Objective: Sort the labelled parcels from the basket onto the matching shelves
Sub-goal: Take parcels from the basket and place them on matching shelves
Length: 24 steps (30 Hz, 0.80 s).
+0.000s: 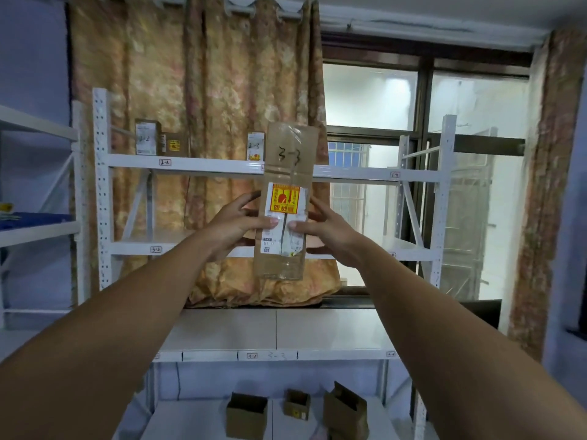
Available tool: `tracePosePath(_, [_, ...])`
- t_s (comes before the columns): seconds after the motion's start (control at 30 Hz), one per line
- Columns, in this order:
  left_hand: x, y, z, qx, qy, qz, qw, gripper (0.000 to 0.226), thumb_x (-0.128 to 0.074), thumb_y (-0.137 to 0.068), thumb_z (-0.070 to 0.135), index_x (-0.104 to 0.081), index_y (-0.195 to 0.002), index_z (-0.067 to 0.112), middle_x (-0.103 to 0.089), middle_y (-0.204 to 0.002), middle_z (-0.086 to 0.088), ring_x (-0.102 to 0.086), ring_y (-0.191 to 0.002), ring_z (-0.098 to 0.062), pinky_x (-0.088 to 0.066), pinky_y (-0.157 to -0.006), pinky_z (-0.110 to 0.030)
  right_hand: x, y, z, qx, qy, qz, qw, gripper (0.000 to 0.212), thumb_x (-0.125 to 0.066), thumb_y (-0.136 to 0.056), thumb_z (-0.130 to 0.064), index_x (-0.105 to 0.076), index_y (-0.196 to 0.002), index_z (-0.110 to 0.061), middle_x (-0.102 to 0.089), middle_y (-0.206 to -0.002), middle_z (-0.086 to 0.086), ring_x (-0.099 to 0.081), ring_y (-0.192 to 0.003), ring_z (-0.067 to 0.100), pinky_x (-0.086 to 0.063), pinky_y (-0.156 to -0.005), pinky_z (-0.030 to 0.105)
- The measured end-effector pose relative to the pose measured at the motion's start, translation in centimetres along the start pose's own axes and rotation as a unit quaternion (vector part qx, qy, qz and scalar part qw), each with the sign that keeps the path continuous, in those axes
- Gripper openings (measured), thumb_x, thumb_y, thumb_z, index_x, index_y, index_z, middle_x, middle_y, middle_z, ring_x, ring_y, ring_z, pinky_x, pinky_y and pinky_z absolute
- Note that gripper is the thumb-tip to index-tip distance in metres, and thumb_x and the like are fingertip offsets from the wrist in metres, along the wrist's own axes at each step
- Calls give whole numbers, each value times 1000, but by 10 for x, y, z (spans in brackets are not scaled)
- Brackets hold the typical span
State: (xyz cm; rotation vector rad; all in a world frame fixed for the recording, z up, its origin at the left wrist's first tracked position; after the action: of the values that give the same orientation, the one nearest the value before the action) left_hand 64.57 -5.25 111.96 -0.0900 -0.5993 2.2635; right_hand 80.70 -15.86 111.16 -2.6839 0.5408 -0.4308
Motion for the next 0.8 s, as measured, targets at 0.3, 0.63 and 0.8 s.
tracePosePath(0.3, [7, -34, -93, 59, 35, 33, 997, 69, -86, -77, 10, -57, -135, 35, -77, -112, 0, -74, -103, -20, -60, -86, -46, 0, -45, 91, -28, -46, 33, 998, 68, -88, -81, -27, -58, -143, -27, -68, -134, 0, -72, -111, 22, -64, -76, 40])
tracePosePath(0.63, [82, -162, -215, 73, 27, 55, 995, 68, -85, -79, 16, -58, -137, 41, -73, -124, 3, -71, -109, -22, -55, -93, -51, -32, -193, 189, -49, 78, 25, 995, 74, -77, -85, -56, -44, -151, -44, -66, -136, -7, -68, -115, 23, -62, -69, 37])
tracePosePath(0.8, [119, -254, -247, 36, -45, 62, 996, 58, -81, -85, 35, -58, -138, 43, -69, -122, 10, -69, -106, -17, -58, -89, -54, -30, -292, 220, -35, 47, 85, 995, 62, -77, -88, -44, -52, -145, -40, -63, -140, -4, -68, -116, 26, -65, -79, 50])
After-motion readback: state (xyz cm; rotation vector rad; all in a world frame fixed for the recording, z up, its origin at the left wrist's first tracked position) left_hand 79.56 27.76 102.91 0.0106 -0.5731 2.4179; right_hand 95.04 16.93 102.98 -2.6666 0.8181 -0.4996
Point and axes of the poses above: each hand's wrist, its own y-axis away from the middle knuckle, its own x-axis out of the back of the hand, z = x × y, the point moved 7 cm from there along -y, towards the middle knuckle
